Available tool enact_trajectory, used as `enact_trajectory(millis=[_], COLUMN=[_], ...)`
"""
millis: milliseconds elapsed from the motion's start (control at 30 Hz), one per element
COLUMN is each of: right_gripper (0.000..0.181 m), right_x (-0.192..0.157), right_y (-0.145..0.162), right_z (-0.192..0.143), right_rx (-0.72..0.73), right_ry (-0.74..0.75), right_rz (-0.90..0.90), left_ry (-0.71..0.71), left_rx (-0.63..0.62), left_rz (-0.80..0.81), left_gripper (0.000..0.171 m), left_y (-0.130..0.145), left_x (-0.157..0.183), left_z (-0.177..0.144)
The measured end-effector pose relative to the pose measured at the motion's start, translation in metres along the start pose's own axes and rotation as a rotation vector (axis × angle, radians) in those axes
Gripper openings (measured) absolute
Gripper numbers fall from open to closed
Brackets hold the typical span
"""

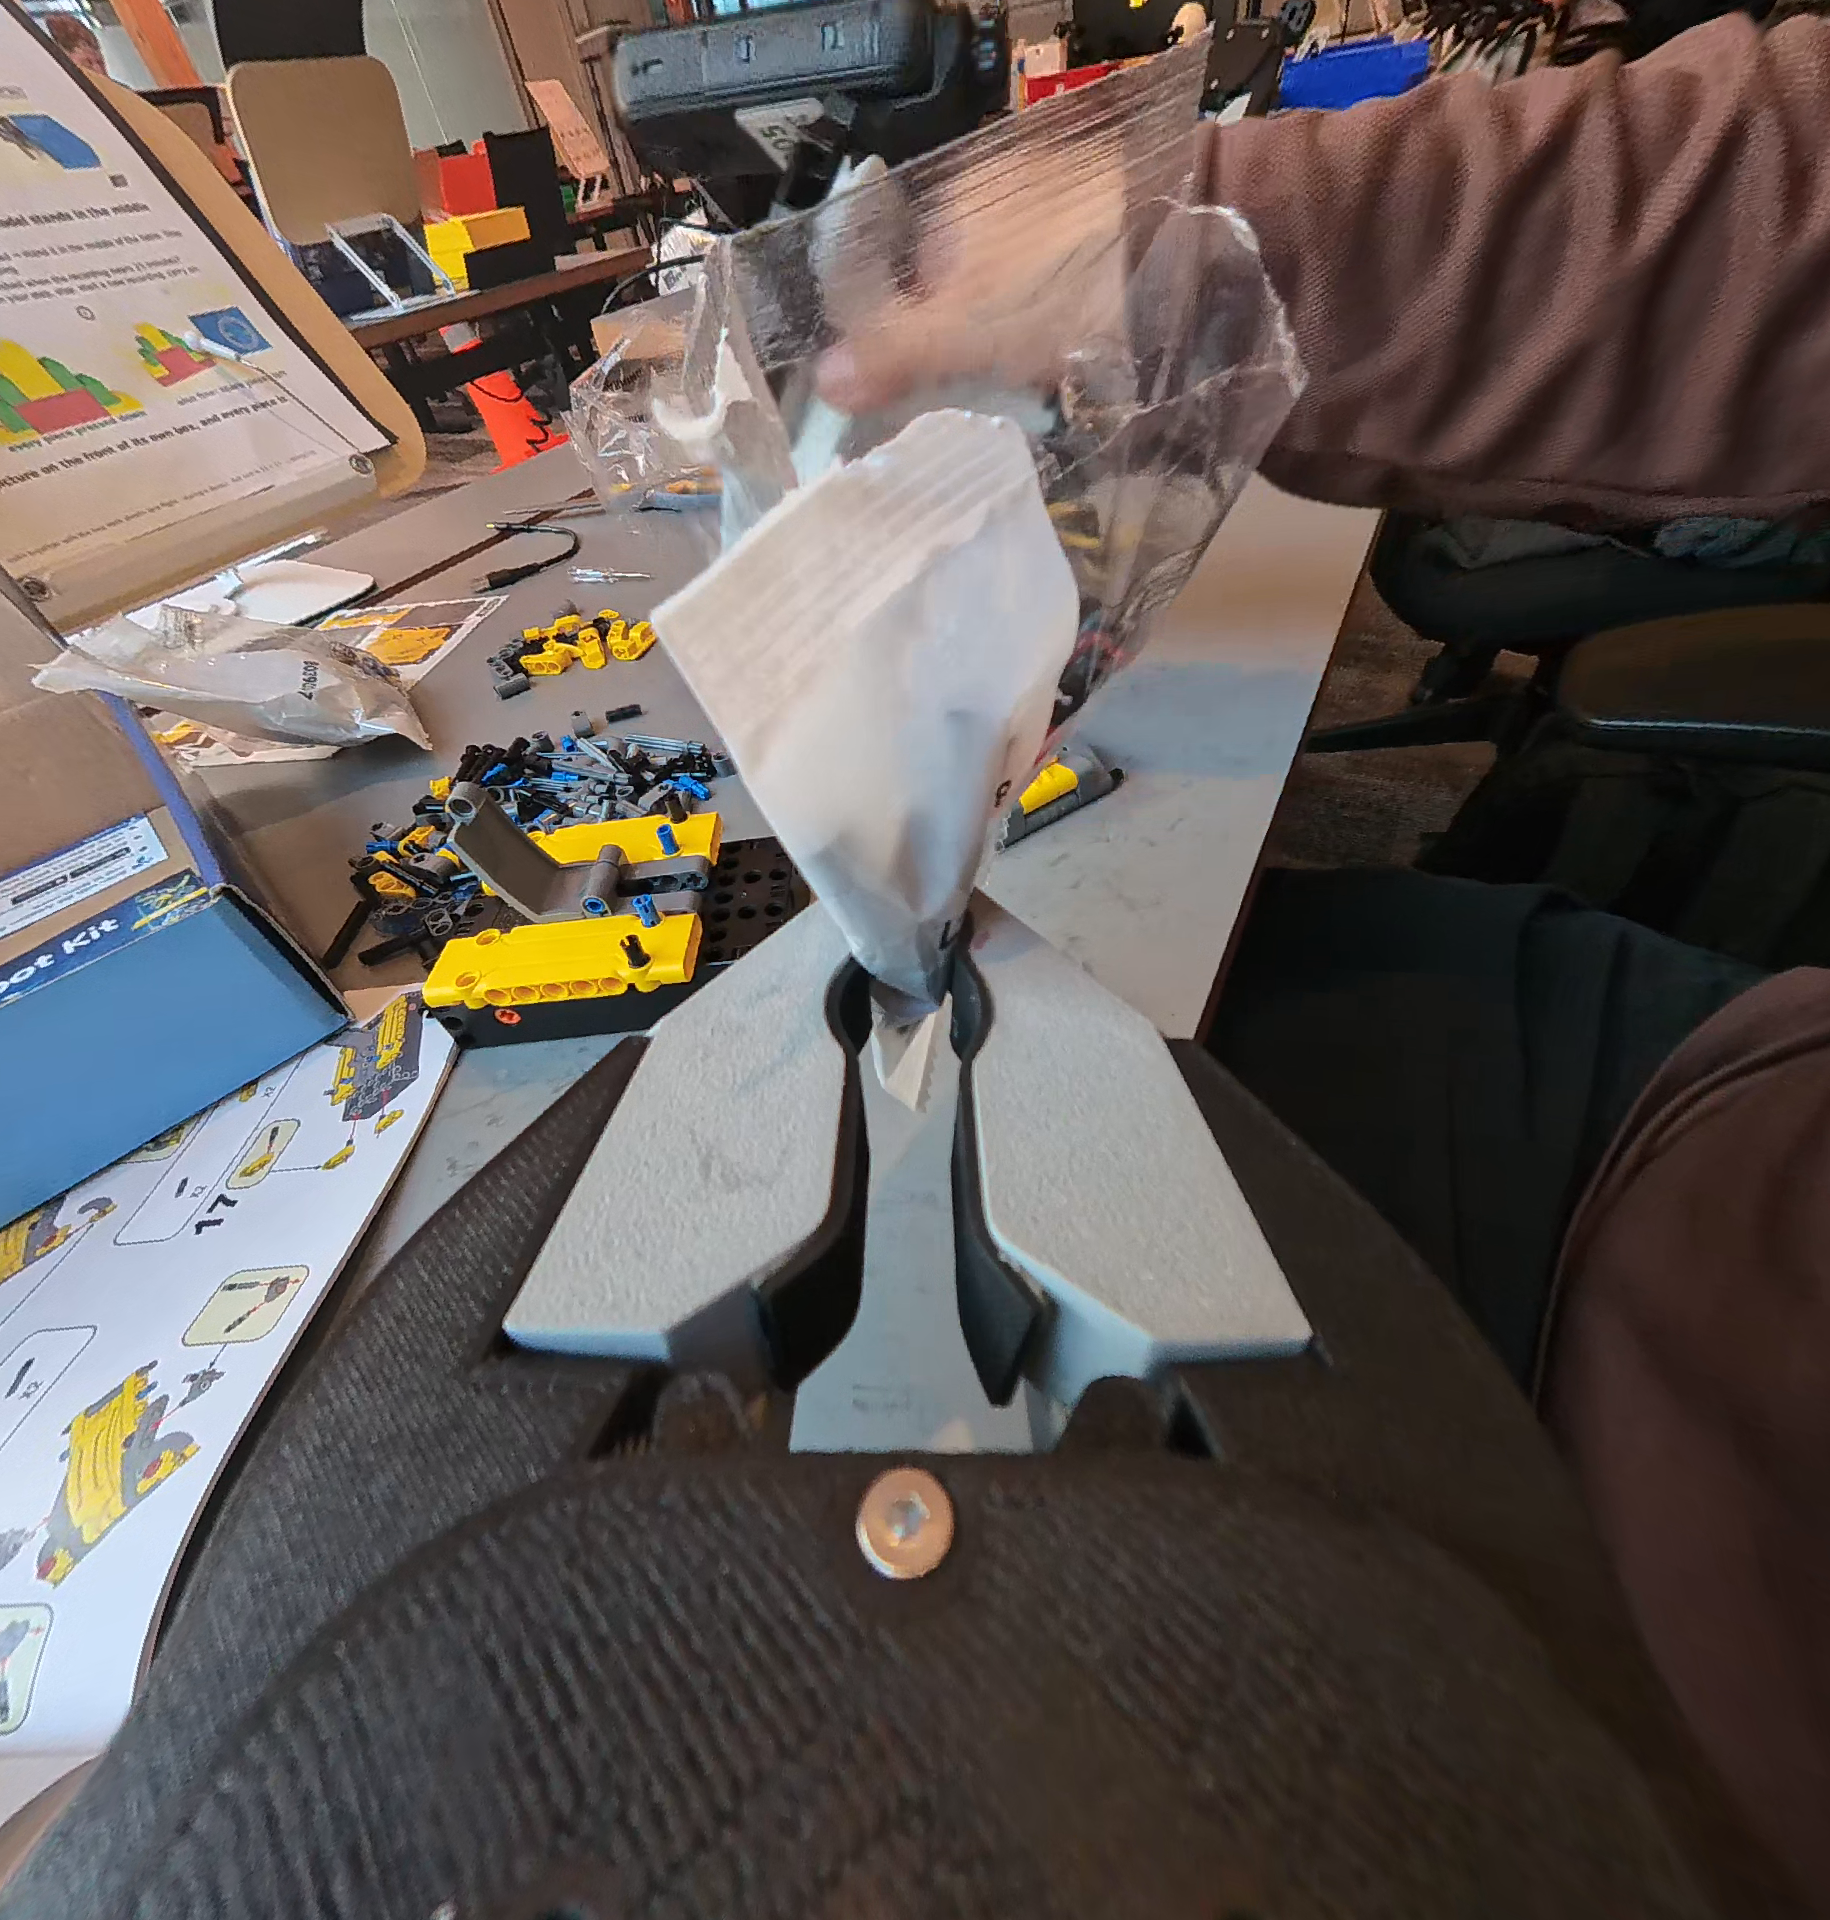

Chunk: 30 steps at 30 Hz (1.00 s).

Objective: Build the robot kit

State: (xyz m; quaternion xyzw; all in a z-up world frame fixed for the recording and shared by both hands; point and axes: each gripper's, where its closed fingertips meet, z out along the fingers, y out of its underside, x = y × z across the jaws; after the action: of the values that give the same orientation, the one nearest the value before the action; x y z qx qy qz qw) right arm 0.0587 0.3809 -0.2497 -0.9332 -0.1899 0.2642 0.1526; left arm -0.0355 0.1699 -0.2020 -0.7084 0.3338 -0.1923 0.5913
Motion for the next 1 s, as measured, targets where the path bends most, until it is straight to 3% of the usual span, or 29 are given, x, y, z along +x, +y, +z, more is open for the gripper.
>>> enact_trajectory(millis=[267, 400, 500, 633, 733, 1000], right_gripper=[0.0, 0.0, 0.002, 0.015, 0.012, 0.005], right_x=[-0.017, -0.038, -0.046, -0.013, 0.025, 0.042], right_y=[0.022, 0.016, 0.002, -0.054, -0.079, -0.084], right_z=[0.036, 0.052, 0.045, 0.017, 0.022, 0.059], right_rx=[-0.05, -0.037, -0.029, 0.075, 0.021, -0.059], right_ry=[-0.064, -0.123, -0.157, -0.05, 0.055, 0.11], right_rz=[-0.063, -0.129, -0.193, -0.276, -0.286, -0.366], left_ry=[0.012, 0.013, 0.014, 0.016, 0.02, 0.021], left_rx=[-0.017, -0.026, -0.021, -0.012, -0.014, -0.009], left_rz=[0.019, 0.038, 0.038, 0.03, 0.029, 0.004], left_gripper=[0.007, 0.007, 0.007, 0.007, 0.007, 0.007], left_y=[0.001, 0.002, 0.001, 0.001, 0.001, 0.002], left_x=[0.006, 0.008, 0.008, 0.008, 0.008, 0.008], left_z=[0.007, 0.008, 0.008, 0.006, 0.006, 0.004])
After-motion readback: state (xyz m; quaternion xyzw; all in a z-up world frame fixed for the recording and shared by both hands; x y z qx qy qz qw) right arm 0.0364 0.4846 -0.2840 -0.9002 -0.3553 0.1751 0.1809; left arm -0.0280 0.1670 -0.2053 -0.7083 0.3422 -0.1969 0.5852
